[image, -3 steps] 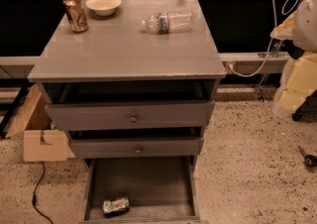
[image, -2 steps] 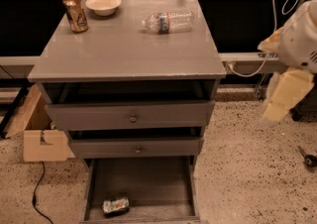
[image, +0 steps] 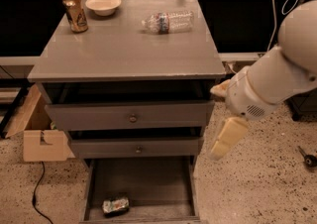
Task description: Pick 7up can from bottom drawer and place on counter
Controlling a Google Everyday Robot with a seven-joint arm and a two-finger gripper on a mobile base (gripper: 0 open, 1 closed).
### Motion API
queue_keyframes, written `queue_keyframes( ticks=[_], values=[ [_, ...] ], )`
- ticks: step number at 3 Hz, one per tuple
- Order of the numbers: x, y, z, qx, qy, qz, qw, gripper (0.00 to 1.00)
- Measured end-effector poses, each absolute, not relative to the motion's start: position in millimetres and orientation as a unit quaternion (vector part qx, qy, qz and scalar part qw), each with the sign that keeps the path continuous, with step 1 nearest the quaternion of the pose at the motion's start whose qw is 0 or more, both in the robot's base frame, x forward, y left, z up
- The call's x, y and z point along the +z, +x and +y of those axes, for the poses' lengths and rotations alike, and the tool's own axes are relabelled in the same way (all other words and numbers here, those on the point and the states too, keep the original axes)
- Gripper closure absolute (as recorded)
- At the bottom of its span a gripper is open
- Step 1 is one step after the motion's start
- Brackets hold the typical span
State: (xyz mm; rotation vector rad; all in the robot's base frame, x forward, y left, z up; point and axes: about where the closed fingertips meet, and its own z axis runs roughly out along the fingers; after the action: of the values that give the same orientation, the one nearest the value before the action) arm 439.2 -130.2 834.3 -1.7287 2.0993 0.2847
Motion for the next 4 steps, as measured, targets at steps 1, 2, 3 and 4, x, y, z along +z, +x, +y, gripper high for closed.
queue_keyframes(
  ticks=[1,2,3,4],
  values=[
    [794.6,437.1,-98.9,0.144,-0.624,0.739,0.208,0.0],
    [788.3,435.3,-94.9,0.144,-0.627,0.739,0.2,0.0],
    [736.0,432.9,-82.9,0.163,-0.635,0.733,0.181,0.0],
    [661.0,426.3,-69.0,0.195,-0.632,0.731,0.166,0.0]
  ],
)
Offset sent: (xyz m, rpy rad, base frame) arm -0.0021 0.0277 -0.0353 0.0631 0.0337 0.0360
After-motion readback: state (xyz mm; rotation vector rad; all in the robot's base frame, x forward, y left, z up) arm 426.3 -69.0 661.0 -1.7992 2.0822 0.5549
